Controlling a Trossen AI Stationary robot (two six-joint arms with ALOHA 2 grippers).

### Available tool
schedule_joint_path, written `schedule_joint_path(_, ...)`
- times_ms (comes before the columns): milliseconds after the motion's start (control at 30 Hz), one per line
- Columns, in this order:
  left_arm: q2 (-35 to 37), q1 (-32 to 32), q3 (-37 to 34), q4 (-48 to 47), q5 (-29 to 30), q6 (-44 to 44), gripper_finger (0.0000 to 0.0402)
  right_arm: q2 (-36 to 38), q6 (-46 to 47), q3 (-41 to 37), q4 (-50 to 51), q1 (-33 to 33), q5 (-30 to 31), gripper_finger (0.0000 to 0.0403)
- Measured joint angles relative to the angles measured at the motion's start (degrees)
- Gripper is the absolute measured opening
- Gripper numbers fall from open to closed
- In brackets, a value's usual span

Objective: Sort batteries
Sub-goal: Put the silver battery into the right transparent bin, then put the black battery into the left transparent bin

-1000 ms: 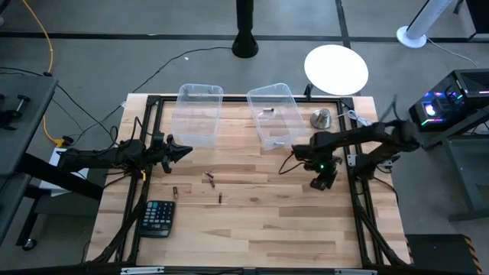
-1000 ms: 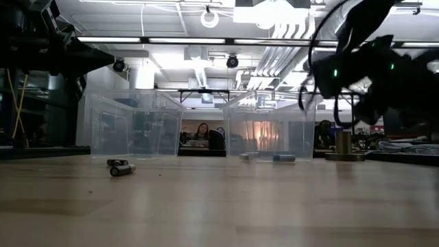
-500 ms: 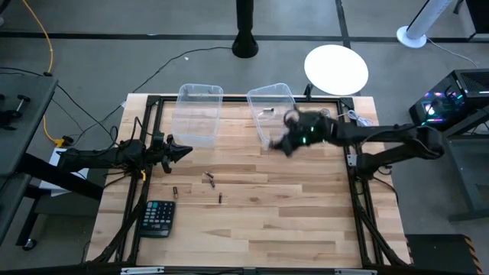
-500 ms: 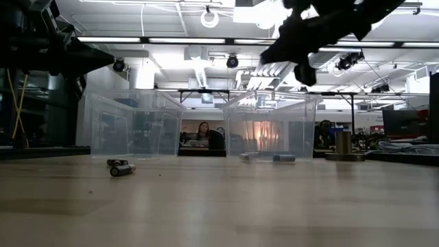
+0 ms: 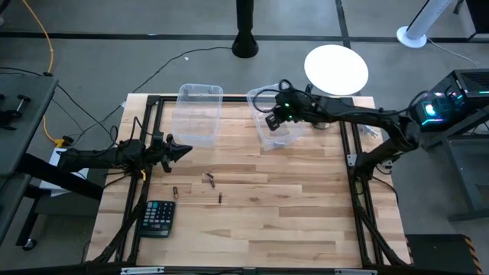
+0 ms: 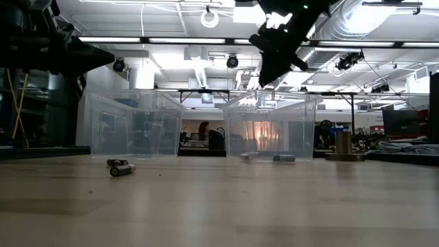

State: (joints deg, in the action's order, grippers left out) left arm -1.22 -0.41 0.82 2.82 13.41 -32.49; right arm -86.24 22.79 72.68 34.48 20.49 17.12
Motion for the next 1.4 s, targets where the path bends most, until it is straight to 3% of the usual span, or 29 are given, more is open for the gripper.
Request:
schedule_joint_path(100, 0.0, 0.0, 0.0, -0.1, 0.1, 0.0, 0.0000, -3.2, -0.2, 6.9, 5.6, -0.7, 2.7, 0.0125)
schedule_joint_path(267, 0.0, 0.0, 0.0, 3.2, 0.3, -1.7, 0.0000, -5.5, -1.1, 17.9, 14.9, -0.1, 1.1, 0.0199)
schedule_joint_path(433, -0.7, 0.1, 0.0, 14.1, 2.9, -10.0, 0.0000, -4.4, -3.4, 27.2, 22.2, 0.8, -2.8, 0.0220)
schedule_joint_path(533, -4.8, -0.2, 3.1, 14.8, -5.2, -8.0, 0.0000, -3.2, -3.4, 31.1, 24.5, 0.0, -2.8, 0.0221)
schedule_joint_path(700, -21.0, -1.6, 14.5, -1.6, -11.2, -1.5, 0.0000, -2.5, -3.8, 32.7, 25.1, -1.2, -1.0, 0.0222)
schedule_joint_path(833, -36.4, -2.9, 25.7, -29.2, -21.4, 2.0, 0.0002, -2.4, -4.9, 32.5, 28.7, -1.2, -1.1, 0.0222)
schedule_joint_path(967, -46.9, -5.9, 30.3, -49.7, -25.8, -4.7, 0.0019, -2.6, -6.8, 32.5, 31.9, -1.1, -1.0, 0.0222)
schedule_joint_path(1167, -53.8, -10.5, 30.0, -59.5, -25.7, -25.0, 0.0065, -2.6, -10.7, 32.5, 31.9, -1.0, -1.0, 0.0222)
schedule_joint_path(1400, -56.1, -12.4, 30.0, -53.2, -23.6, -47.4, 0.0123, -2.6, -17.0, 32.5, 30.8, -1.0, -1.0, 0.0222)
